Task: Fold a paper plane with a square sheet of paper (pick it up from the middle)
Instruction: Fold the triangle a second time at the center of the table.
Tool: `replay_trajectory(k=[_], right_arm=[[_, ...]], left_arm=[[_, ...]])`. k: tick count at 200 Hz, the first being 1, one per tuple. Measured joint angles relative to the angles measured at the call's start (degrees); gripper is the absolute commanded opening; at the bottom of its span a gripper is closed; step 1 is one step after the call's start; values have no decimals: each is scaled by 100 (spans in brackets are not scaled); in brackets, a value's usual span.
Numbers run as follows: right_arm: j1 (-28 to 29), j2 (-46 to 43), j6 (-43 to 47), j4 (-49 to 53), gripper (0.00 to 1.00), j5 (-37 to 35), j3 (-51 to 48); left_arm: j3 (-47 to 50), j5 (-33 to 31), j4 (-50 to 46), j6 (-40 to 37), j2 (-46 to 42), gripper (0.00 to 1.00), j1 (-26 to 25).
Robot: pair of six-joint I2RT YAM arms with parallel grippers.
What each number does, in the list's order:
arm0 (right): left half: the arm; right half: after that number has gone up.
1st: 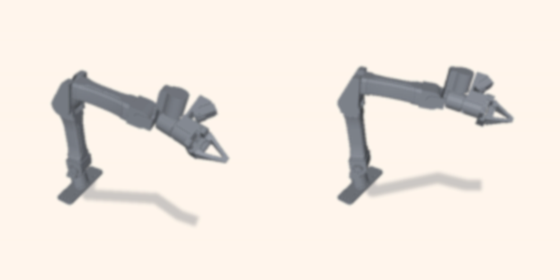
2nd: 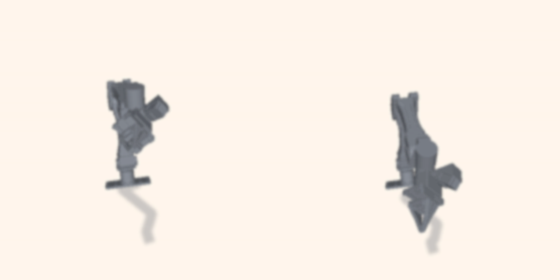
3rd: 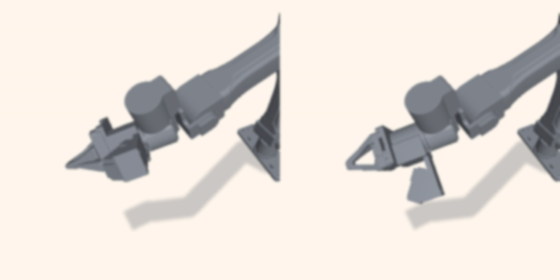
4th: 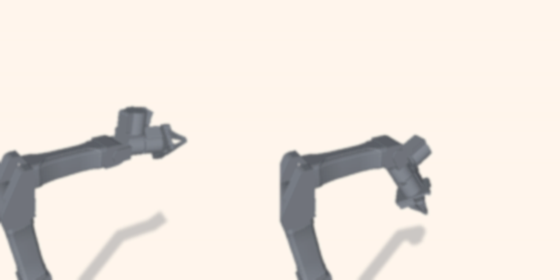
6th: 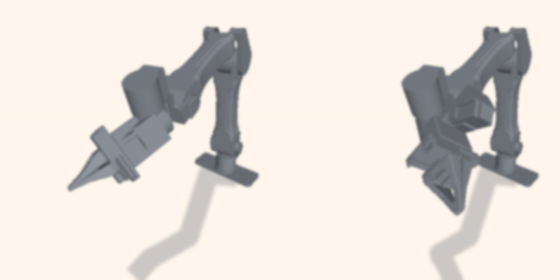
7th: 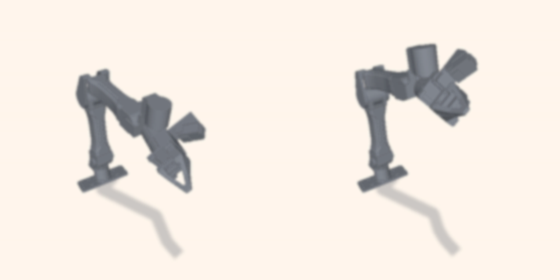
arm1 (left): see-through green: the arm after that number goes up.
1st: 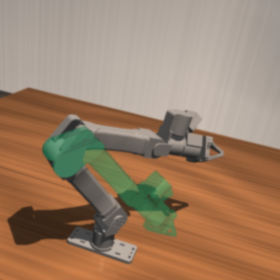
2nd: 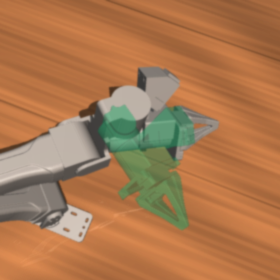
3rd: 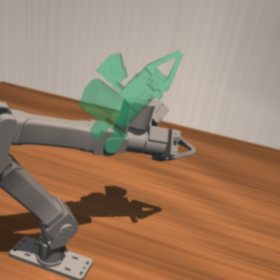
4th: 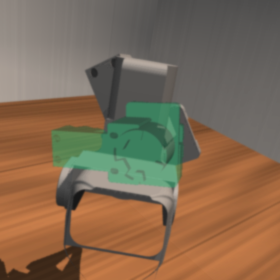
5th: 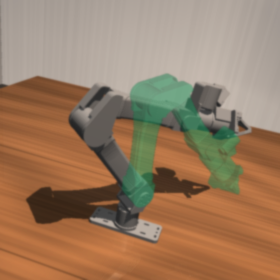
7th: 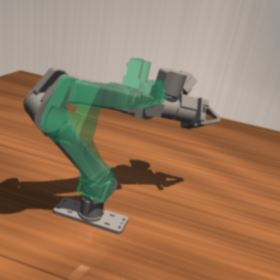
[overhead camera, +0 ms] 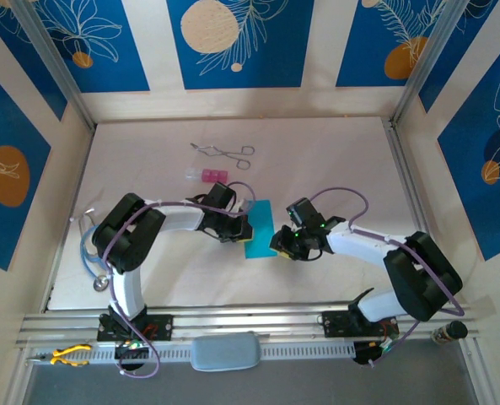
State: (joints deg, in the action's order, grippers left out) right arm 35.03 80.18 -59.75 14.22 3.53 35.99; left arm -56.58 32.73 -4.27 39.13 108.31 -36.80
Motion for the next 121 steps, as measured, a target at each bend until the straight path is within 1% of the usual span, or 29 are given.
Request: replay_trajectory(k=[12,82,121], right_arm=[[9,4,-11,-59,31,-39,0],[142,389,-138,-332,30,-162,28],[153,553,-190,-566,36,-107,83]], left_arm=[[-4,0,-9,0,0,0,-4],[-4,2,-22,0,0,0,-9],[-4,4,-22,-2,0,0,-9]])
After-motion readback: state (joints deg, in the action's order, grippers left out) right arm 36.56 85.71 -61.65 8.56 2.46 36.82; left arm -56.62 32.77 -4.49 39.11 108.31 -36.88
